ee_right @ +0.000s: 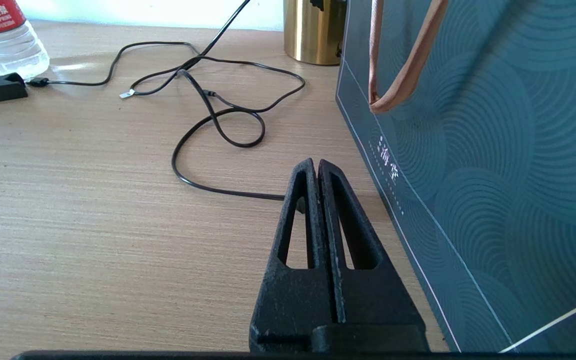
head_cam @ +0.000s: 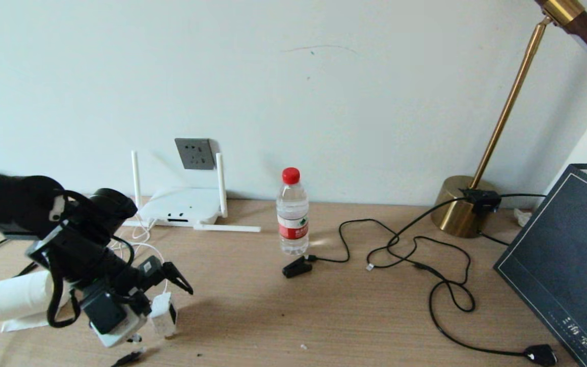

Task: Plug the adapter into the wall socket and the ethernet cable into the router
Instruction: Pick up plug

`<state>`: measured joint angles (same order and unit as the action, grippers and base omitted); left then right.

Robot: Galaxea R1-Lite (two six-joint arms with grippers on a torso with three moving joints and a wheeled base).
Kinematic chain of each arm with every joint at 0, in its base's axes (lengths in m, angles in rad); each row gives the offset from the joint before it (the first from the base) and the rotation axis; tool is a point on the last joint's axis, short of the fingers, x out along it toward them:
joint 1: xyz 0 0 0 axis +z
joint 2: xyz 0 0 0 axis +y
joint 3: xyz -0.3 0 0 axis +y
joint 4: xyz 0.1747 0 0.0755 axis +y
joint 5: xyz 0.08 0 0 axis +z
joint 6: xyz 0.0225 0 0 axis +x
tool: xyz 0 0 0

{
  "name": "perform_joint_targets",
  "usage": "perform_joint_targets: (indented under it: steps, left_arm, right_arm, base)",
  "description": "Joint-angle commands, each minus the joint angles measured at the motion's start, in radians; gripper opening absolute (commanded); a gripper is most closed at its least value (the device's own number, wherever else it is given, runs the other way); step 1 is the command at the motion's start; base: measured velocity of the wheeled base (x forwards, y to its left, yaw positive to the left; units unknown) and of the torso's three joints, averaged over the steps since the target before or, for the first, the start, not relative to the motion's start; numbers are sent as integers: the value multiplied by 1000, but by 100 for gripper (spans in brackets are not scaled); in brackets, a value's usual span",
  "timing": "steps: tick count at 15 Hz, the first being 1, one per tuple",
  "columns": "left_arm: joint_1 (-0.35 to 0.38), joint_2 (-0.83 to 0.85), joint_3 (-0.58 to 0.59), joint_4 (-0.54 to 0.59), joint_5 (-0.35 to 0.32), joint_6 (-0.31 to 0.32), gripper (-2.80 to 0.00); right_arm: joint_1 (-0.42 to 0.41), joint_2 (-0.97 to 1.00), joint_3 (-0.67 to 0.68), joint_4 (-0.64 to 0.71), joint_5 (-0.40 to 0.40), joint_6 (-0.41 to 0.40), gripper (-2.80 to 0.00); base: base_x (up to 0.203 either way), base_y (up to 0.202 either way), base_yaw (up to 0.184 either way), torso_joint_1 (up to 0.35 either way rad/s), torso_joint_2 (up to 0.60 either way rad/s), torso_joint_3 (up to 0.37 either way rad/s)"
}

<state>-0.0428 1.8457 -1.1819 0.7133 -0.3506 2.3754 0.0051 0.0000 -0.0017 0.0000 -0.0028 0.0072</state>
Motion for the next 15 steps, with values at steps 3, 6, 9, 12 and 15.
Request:
perform_joint_targets:
  steps: [3,6,9,12,15]
  left_arm:
    - [0,1,13,-12,22,-6,0]
    - [-2,-8,14,-14,36,-35,0]
    - [-2,3,23,-48,38,-48,-280]
    - [-5,4,60,-70,38,-69,-280]
    - [-12,10,80,-71,36,-83,-280]
  right_arm:
    - [0,2,0,0,0,0,-280]
    - [-1,2,0,0,0,0,-280]
    - [-1,2,0,2,0,0,-280]
    - [-1,2,0,0,0,0,-280]
    - [1,2,0,0,0,0,-280]
  base:
    - [0,0,0,0,0,0]
    - [0,0,0,0,0,0]
    - [0,0,0,0,0,0]
    - [0,0,0,0,0,0]
    - [0,0,0,0,0,0]
